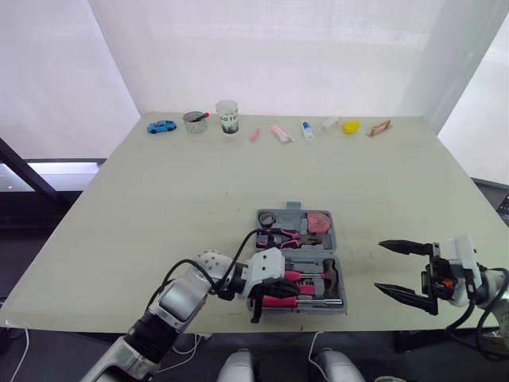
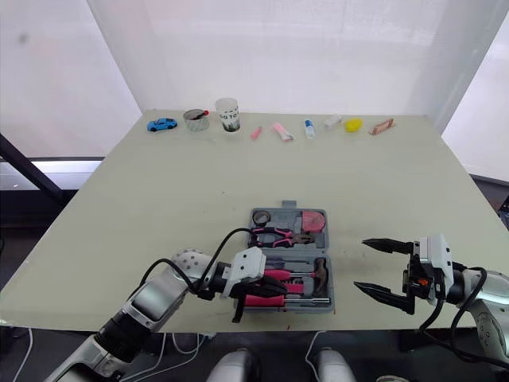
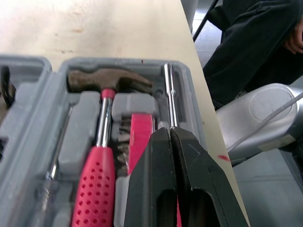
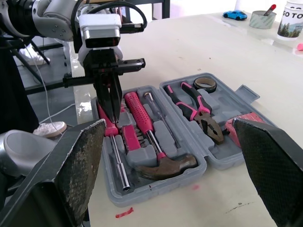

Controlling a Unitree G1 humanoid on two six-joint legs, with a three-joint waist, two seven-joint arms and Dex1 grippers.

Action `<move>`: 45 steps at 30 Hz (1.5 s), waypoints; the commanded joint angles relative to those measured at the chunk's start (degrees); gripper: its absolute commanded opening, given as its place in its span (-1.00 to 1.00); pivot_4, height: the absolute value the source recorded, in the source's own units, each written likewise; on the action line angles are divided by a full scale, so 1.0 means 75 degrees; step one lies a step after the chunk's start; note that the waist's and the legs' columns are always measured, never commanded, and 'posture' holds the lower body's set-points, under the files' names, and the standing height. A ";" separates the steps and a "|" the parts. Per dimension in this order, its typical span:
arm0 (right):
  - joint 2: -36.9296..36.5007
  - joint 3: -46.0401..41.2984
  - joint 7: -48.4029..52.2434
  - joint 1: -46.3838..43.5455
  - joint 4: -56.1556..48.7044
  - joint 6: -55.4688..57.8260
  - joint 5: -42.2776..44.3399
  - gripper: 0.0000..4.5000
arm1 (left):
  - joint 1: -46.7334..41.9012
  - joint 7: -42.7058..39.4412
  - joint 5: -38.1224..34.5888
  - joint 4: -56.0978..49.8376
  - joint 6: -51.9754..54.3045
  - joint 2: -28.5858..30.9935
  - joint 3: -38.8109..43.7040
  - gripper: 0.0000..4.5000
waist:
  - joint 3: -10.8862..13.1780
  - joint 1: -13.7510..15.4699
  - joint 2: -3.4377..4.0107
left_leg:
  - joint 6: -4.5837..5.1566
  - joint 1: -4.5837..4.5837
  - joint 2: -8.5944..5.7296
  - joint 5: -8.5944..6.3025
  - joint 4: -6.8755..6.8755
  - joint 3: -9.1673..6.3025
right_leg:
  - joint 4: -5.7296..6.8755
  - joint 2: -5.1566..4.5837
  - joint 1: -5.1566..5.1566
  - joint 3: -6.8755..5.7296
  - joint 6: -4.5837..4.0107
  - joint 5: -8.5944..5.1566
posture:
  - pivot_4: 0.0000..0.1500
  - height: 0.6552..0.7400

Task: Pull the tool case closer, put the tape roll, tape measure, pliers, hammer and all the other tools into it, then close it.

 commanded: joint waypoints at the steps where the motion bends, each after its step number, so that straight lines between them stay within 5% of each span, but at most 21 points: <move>1: -0.0038 -0.0167 0.0011 -0.0006 -0.0138 -0.0115 0.0060 1.00 | 0.0072 -0.0035 0.0155 0.0173 -0.0268 -0.0105 -0.0148 -0.95 | 0.0000 0.0002 0.0000 | 0.0000 0.0000 0.0000 0.0000 0.0000 0.0000 | 0.0000 0.0000 0.0000 0.0000 0.0000 0.0000 | 1.00 1.00; 16: 0.0008 -0.0194 -0.0061 0.0026 -0.0158 -0.0158 0.0051 1.00 | 0.0138 0.0209 0.0300 0.1178 -0.0588 -0.0468 -0.0009 -0.95 | -0.0028 0.0003 0.0033 | 0.0000 0.0007 0.0000 0.0000 0.0000 0.0002 | 0.0000 -0.0001 0.0007 0.0000 0.0000 0.0000 | 1.00 1.00; 27: 0.0406 -0.0383 -0.0893 -0.0063 0.0561 -0.0463 -0.0368 1.00 | -0.0316 0.1522 -0.1577 -0.0251 0.1265 -0.0918 0.2439 -0.95 | -0.0026 -0.0042 0.0031 | 0.0000 0.0003 0.0001 0.0000 0.0000 -0.0007 | 0.0000 -0.0001 0.0005 -0.0002 0.0002 0.0001 | 1.00 1.00; 40: 0.0615 -0.0876 -0.1779 0.0119 0.1879 -0.0899 -0.0725 1.00 | 0.1695 0.2890 -0.2061 -0.0840 0.1248 -0.0289 0.5031 -0.95 | -0.0026 -0.0068 0.0033 | 0.0000 0.0006 0.0004 0.0000 -0.0005 -0.0004 | -0.0001 -0.0002 0.0004 -0.0002 0.0000 0.0001 | 1.00 1.00; 45: 0.0574 -0.1357 -0.1867 0.0650 0.2326 -0.1316 -0.0813 1.00 | 0.2923 0.2709 -0.2233 -0.0760 0.0758 -0.0045 0.5900 0.10 | -0.0026 -0.0021 0.0033 | 0.0000 0.0005 0.0005 0.0000 -0.0009 0.0006 | -0.0005 -0.0010 0.0002 -0.0002 -0.0026 -0.0014 | 1.00 1.00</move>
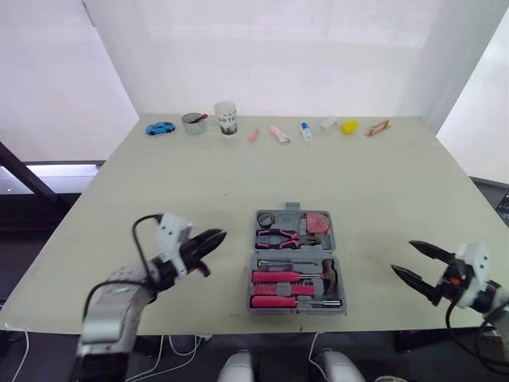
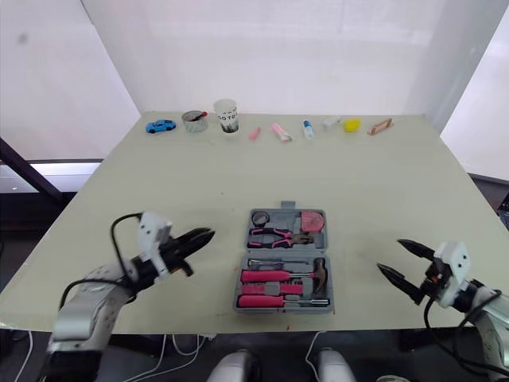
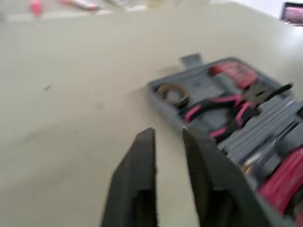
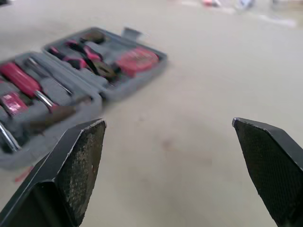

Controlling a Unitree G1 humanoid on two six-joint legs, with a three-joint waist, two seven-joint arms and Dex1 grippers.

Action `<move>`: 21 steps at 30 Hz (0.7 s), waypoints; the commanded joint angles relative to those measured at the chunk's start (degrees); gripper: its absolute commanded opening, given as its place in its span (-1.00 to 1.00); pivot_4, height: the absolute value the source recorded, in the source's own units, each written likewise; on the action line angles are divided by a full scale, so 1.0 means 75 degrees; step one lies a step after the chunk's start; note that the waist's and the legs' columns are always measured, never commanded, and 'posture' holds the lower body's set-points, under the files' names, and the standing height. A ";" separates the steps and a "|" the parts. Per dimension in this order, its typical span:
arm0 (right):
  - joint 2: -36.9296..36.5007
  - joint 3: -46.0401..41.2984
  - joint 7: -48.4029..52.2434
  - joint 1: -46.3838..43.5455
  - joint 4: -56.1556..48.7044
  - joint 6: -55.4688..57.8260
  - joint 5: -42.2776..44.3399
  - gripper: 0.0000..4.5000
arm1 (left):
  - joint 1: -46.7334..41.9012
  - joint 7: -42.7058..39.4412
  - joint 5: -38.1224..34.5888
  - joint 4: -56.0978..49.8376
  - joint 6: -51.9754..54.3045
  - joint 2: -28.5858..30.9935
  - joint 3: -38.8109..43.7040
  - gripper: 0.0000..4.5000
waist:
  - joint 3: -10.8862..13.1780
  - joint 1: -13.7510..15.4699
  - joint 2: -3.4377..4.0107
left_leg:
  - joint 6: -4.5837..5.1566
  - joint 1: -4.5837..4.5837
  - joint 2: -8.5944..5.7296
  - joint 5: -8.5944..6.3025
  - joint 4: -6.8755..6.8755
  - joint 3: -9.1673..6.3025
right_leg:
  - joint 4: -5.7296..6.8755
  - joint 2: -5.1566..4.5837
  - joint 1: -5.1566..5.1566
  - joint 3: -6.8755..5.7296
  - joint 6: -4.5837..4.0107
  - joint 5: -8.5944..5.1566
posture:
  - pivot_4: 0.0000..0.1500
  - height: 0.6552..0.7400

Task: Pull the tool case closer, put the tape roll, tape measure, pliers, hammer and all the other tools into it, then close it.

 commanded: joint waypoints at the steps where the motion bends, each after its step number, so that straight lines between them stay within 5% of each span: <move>1: -0.0051 -0.0564 -0.0083 0.0267 0.0144 -0.0420 0.0035 1.00 | 0.0642 -0.0192 -0.0271 -0.0125 -0.0398 0.0209 0.0691 0.25 | 0.0000 0.0001 0.0000 | 0.0000 0.0001 0.0000 0.0000 0.0002 0.0001 | 0.0000 -0.0001 0.0001 0.0001 -0.0001 -0.0001 | 1.00 1.00; 5: 0.0016 -0.0864 -0.0268 0.0514 0.0362 -0.0665 0.0029 1.00 | 0.1379 -0.0356 -0.0356 0.0010 -0.0650 0.0376 0.1175 0.98 | 0.0000 -0.0041 0.0000 | -0.0001 0.0010 0.0007 -0.0001 -0.0001 0.0001 | 0.0000 -0.0001 -0.0002 0.0013 -0.0003 -0.0004 | 1.00 1.00; 13: 0.0122 -0.1407 -0.0186 0.1207 0.0486 -0.0617 0.0419 1.00 | 0.2443 -0.0587 -0.0450 0.0329 -0.1126 0.0409 0.1874 0.98 | 0.0000 -0.0026 0.0000 | -0.0002 0.0011 0.0019 -0.0002 -0.0008 0.0004 | -0.0010 -0.0008 -0.0006 0.0014 0.0015 -0.0018 | 1.00 1.00; 21: 0.0090 -0.1409 -0.0207 0.1150 0.0571 -0.0606 0.0392 1.00 | 0.2168 -0.0676 -0.0328 0.0529 -0.1342 0.0532 0.1656 0.98 | -0.0001 -0.0024 0.0001 | -0.0003 0.0012 0.0026 -0.0002 -0.0008 0.0002 | -0.0009 -0.0020 -0.0007 0.0011 0.0019 -0.0019 | 1.00 1.00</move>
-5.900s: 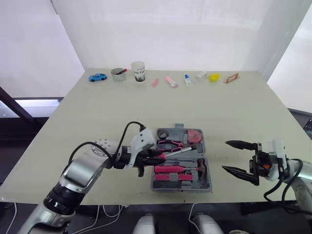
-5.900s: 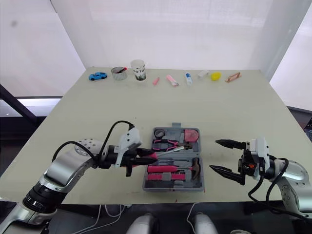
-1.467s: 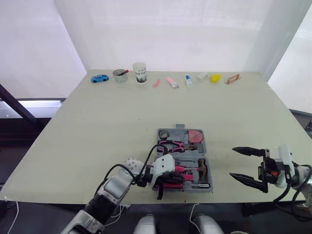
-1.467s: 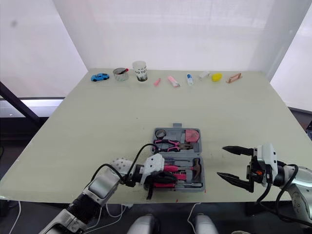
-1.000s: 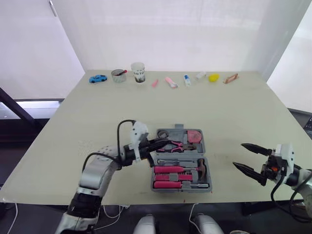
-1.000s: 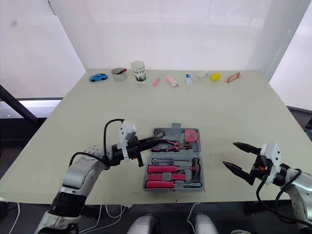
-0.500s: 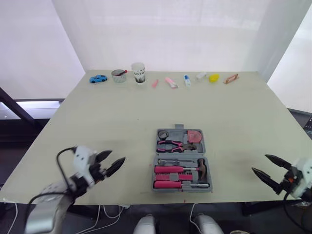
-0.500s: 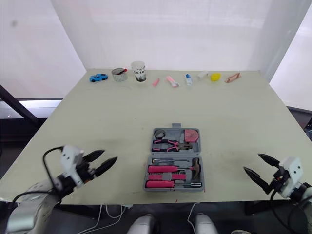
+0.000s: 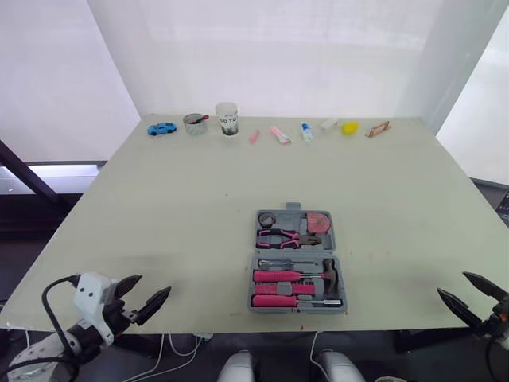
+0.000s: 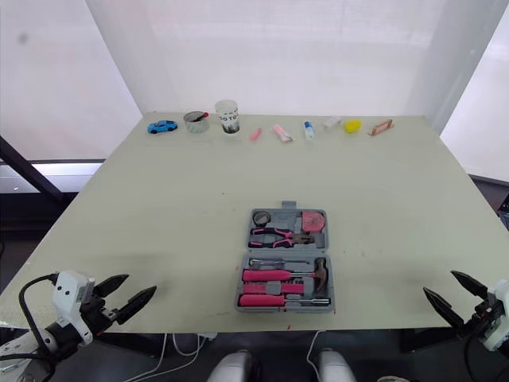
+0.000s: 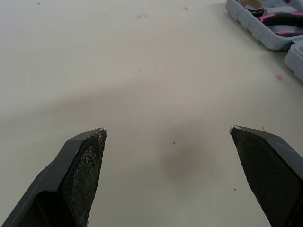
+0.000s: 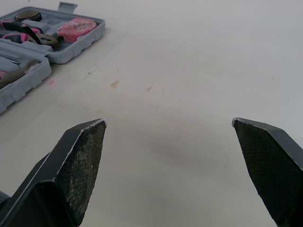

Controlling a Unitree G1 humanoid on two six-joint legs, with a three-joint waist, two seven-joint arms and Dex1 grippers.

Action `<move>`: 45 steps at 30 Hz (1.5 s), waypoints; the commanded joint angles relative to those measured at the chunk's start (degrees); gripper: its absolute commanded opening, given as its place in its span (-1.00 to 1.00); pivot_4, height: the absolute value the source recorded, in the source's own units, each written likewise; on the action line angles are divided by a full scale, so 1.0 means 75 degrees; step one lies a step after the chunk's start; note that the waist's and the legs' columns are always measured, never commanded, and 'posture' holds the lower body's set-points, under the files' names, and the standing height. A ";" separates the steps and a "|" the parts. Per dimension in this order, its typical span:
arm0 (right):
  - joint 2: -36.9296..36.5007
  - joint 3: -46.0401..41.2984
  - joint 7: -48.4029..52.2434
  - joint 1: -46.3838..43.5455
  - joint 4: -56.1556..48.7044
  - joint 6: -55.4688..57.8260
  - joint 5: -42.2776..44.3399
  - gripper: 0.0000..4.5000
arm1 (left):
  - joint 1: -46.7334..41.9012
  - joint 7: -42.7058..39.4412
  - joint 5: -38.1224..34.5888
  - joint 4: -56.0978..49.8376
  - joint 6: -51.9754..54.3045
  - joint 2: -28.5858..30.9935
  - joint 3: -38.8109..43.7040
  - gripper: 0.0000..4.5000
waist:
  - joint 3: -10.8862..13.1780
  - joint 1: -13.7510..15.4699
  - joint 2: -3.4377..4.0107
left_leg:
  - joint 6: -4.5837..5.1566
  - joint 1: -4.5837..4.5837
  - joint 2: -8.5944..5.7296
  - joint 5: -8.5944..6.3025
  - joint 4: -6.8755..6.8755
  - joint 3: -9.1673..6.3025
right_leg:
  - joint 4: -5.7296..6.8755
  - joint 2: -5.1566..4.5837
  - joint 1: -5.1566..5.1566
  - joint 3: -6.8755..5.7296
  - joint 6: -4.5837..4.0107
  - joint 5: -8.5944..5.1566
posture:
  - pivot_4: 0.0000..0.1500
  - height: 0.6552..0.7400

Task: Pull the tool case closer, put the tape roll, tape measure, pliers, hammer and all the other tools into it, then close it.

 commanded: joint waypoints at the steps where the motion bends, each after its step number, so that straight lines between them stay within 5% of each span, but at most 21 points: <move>1: -0.0073 -0.0180 -0.0080 -0.0159 -0.0055 -0.0173 -0.0025 1.00 | -0.0174 -0.0040 -0.0018 -0.0030 -0.0224 0.0129 -0.0016 0.98 | 0.0000 0.0000 0.0000 | 0.0000 0.0000 0.0000 0.0000 0.0000 0.0001 | 0.0000 0.0000 0.0000 0.0000 -0.0001 0.0001 | 1.00 1.00; 12: -0.0132 0.0846 -0.0170 -0.0977 -0.0936 0.0703 -0.0250 1.00 | -0.1402 -0.0139 0.0311 -0.0046 -0.0144 0.0443 -0.1135 0.98 | 0.0000 -0.0003 0.0001 | 0.0001 -0.0001 -0.0011 0.0000 0.0000 0.0006 | 0.0001 0.0007 0.0001 0.0002 -0.0022 0.0015 | 1.00 1.00; 20: -0.0242 0.2269 -0.0271 -0.2324 -0.1337 0.1822 -0.0772 1.00 | -0.3280 -0.0838 0.0812 0.1421 -0.0321 0.0679 -0.2329 0.98 | 0.0001 -0.0004 0.0000 | 0.0001 -0.0006 -0.0021 0.0002 0.0004 0.0020 | 0.0009 0.0020 0.0002 -0.0007 -0.0024 0.0018 | 1.00 1.00; 24: -0.0199 0.3019 0.0064 -0.3246 -0.0978 0.1935 -0.1131 1.00 | -0.4251 -0.1271 0.1199 0.2539 -0.0900 0.0599 -0.2885 0.39 | 0.0003 -0.0008 -0.0002 | 0.0002 -0.0012 -0.0022 0.0002 -0.0001 0.0036 | 0.0005 0.0026 -0.0003 -0.0007 -0.0006 0.0028 | 1.00 1.00; 27: -0.0139 0.3433 0.0192 -0.3813 -0.0525 0.1802 -0.1460 0.64 | -0.4728 -0.1732 0.1358 0.3298 -0.1413 0.0552 -0.3194 -0.20 | 0.0003 -0.0007 -0.0003 | 0.0002 -0.0013 -0.0023 0.0002 0.0000 0.0039 | 0.0003 0.0026 -0.0002 -0.0006 0.0004 0.0033 | 1.00 1.00; 31: 0.0043 0.3890 0.0270 -0.4436 0.0029 0.1684 -0.1838 -0.22 | -0.5315 -0.2202 0.1528 0.4326 -0.2055 0.0423 -0.3452 -1.00 | 0.0004 -0.0005 -0.0004 | 0.0002 -0.0017 -0.0023 0.0002 -0.0001 0.0038 | -0.0002 0.0027 -0.0003 -0.0008 0.0005 0.0033 | 1.00 1.00; 34: 0.0035 0.4233 0.0337 -0.4713 0.0420 0.1392 -0.2294 -0.85 | -0.5623 -0.2471 0.1674 0.4922 -0.2302 0.0353 -0.3631 -1.00 | 0.0004 -0.0006 -0.0004 | 0.0002 -0.0024 -0.0022 0.0002 0.0000 0.0037 | -0.0001 0.0028 -0.0007 -0.0008 0.0007 0.0034 | 1.00 1.00; 45: 0.0150 0.4992 0.0383 -0.5515 0.1872 0.0275 -0.3491 -0.94 | -0.6442 -0.3068 0.2249 0.6445 -0.2978 0.0018 -0.4128 -1.00 | 0.0004 -0.0014 -0.0004 | 0.0002 -0.0024 -0.0023 0.0002 0.0003 0.0039 | 0.0002 0.0029 -0.0008 -0.0007 0.0008 0.0035 | 1.00 1.00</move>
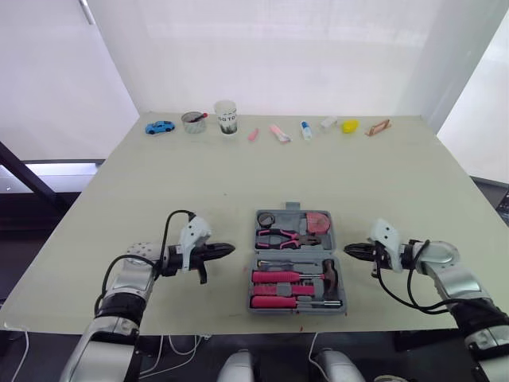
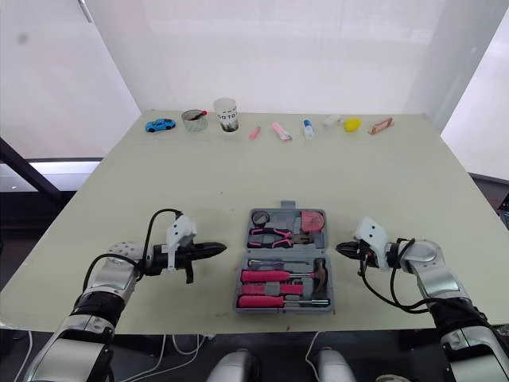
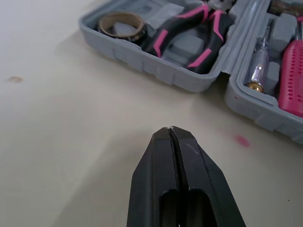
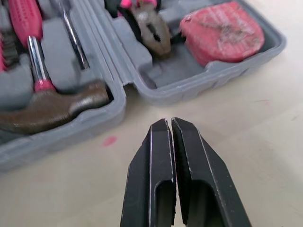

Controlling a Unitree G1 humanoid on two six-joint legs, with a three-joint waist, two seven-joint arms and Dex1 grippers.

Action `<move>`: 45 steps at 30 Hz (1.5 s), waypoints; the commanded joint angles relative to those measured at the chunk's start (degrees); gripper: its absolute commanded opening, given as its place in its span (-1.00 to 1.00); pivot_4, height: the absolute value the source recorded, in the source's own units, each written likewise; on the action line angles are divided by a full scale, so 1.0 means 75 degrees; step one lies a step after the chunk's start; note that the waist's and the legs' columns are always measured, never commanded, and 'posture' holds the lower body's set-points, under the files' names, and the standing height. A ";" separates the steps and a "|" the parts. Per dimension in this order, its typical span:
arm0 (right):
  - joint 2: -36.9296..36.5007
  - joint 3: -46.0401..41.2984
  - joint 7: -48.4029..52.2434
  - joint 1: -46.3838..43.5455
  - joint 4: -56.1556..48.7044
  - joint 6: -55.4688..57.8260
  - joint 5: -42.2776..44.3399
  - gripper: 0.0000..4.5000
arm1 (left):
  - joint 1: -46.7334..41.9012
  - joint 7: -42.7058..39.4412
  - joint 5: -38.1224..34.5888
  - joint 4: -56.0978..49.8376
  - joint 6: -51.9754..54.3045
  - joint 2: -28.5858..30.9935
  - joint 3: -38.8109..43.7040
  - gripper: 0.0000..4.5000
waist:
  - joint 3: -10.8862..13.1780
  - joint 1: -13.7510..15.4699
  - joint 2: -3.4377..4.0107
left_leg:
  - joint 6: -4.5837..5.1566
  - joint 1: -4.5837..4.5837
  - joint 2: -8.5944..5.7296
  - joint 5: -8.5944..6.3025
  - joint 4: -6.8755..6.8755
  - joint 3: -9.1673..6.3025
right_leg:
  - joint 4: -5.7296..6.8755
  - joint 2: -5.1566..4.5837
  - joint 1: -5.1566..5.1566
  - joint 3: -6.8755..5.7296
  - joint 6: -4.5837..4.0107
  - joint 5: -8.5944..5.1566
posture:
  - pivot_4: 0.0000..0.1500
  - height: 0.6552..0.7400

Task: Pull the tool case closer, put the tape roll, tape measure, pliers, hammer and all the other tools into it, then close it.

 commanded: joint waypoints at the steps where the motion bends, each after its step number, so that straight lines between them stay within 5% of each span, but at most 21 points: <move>1: 0.0058 0.0059 0.0042 -0.0159 0.0238 -0.0395 -0.0162 -0.94 | -0.0230 -0.0173 0.0157 0.0300 -0.0324 -0.0025 -0.0097 -1.00 | 0.0000 -0.0001 0.0000 | 0.0000 0.0000 0.0000 0.0000 0.0000 -0.0001 | 0.0000 0.0000 0.0000 0.0001 0.0000 0.0000 | 1.00 1.00; 45: 0.0756 0.0184 0.0222 -0.0246 0.0451 -0.0649 -0.0326 -0.94 | -0.0799 -0.0497 0.0944 0.1079 -0.0711 -0.0957 -0.0685 -1.00 | -0.0001 -0.0006 0.0001 | 0.0000 0.0004 0.0000 0.0000 0.0004 -0.0001 | 0.0010 0.0001 0.0001 0.0003 0.0001 0.0001 | 1.00 1.00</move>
